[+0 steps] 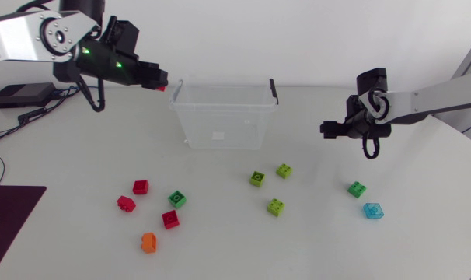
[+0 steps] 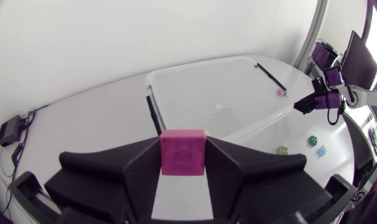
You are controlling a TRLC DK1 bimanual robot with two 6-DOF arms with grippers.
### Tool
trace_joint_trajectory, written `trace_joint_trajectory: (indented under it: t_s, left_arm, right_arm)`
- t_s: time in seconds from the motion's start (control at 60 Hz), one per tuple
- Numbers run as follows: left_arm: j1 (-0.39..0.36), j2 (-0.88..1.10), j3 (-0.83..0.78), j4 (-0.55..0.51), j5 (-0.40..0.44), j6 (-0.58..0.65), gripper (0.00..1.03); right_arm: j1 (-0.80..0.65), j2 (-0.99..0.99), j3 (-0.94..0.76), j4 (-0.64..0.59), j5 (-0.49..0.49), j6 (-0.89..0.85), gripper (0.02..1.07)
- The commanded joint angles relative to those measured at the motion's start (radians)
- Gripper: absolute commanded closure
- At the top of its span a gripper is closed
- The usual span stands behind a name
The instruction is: Pick up the duplo bricks and place them in the container
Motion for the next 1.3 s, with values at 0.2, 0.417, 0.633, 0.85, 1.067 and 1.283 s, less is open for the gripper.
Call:
trace_joint_trajectory:
  t_s: [0.2,0.417,0.633,0.85,1.067,1.283]
  left_arm:
    - [-0.046,0.185,0.191,0.019,0.030,-0.054,0.69]
    - [-0.062,0.216,0.223,0.065,0.047,-0.063,0.05]
    - [-0.010,0.060,0.111,0.062,0.059,0.006,0.05]
    - [0.134,-0.150,-0.130,0.049,0.082,0.121,0.05]
    - [0.300,-0.253,-0.345,0.042,0.191,0.257,0.05]
    - [0.347,-0.276,-0.518,0.065,0.211,0.340,0.05]
  right_arm:
    - [0.009,0.066,0.055,-0.007,0.030,0.030,0.13]
    - [0.012,0.152,0.167,-0.022,0.069,0.047,0.13]
    - [0.010,0.281,0.328,-0.060,0.127,0.058,0.16]
    - [-0.022,0.358,0.460,-0.122,0.142,0.102,0.16]
    - [-0.051,0.411,0.526,-0.157,0.125,0.115,0.16]
    - [-0.074,0.479,0.612,-0.201,0.096,0.135,0.16]
